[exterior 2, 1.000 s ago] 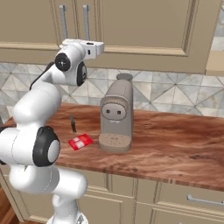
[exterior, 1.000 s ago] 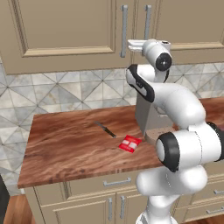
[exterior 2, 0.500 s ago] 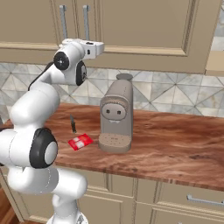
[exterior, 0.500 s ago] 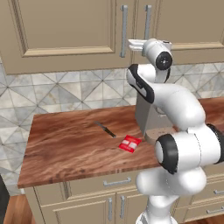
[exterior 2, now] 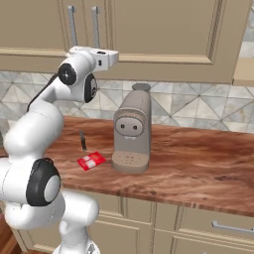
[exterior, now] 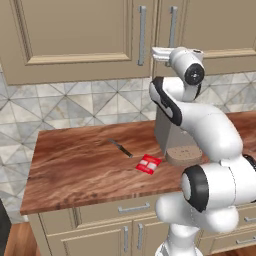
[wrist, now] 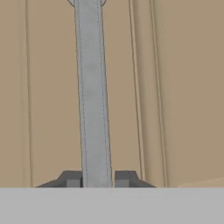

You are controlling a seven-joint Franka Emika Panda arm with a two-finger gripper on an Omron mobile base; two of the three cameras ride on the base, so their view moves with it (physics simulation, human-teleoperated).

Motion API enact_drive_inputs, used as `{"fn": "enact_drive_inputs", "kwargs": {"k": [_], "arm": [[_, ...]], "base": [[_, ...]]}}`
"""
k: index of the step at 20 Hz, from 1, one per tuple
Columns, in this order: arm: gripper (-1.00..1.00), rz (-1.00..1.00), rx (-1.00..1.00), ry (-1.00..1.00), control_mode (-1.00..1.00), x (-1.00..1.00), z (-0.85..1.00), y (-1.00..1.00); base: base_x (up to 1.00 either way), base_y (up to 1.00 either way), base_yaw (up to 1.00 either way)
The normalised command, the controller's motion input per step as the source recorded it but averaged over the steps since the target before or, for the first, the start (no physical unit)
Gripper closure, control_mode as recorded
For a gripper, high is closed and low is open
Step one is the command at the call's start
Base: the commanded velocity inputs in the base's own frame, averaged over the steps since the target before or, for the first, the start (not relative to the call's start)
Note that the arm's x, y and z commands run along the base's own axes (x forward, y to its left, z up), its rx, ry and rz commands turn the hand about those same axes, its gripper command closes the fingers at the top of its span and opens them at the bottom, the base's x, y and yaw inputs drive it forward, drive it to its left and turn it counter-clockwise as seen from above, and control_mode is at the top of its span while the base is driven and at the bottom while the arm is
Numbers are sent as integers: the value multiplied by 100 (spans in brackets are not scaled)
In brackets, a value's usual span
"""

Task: Pick the pan from the cabinet and place it on the stove. Then turn on the stove burner for the pan.

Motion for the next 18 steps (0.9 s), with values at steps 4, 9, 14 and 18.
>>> {"fn": "enact_drive_inputs", "kwargs": {"k": [4, 9, 14, 18], "arm": [[100, 1, 0, 0, -100, -49, -13, -62], [100, 7, 0, 0, -100, -68, -6, -66], [100, 14, 0, 0, -100, -73, -13, -71], [100, 20, 0, 0, -100, -77, -20, -73]], "base": [[0, 0, 0], [0, 0, 0], [0, 0, 0], [0, 0, 0]]}}
